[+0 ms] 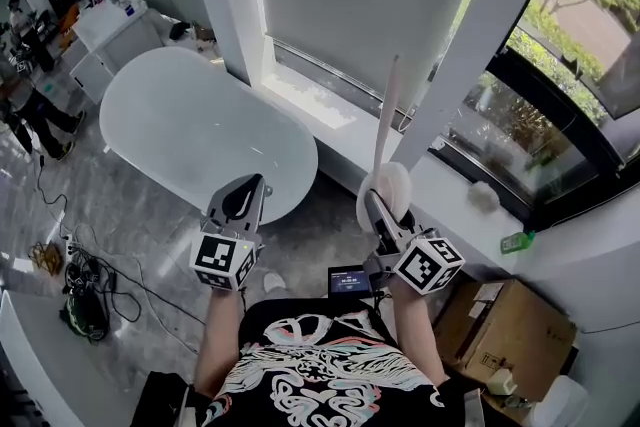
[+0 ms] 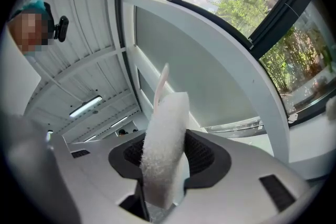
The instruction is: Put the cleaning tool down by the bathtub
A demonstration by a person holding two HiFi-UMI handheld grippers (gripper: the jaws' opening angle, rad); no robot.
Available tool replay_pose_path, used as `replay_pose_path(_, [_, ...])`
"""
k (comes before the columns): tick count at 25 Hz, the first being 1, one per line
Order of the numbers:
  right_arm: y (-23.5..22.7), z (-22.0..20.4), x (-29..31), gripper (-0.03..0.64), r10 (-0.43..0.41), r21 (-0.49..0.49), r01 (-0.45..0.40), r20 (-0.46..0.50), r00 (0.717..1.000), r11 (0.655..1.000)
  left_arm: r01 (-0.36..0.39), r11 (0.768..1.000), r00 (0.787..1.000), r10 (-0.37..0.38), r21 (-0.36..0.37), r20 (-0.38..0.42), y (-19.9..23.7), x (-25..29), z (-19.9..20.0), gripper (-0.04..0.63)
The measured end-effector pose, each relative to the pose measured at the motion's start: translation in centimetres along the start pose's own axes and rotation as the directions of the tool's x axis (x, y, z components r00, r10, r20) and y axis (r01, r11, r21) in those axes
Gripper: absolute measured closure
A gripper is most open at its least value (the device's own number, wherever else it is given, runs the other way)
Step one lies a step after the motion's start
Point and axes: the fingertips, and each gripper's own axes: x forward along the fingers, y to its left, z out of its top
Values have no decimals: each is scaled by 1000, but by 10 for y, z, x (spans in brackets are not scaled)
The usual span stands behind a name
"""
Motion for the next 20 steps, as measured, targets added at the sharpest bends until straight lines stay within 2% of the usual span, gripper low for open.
replay_pose_path(9, [-11, -4, -5, 426, 14, -12, -14, -36, 999, 1000, -25, 999, 1000, 25, -32, 8, -6, 2, -3, 578])
replay_pose_path(20, [-47, 10, 23, 426, -13, 0, 13, -44, 999, 1000, 14, 999, 1000, -14, -43, -5, -3, 60, -7, 578])
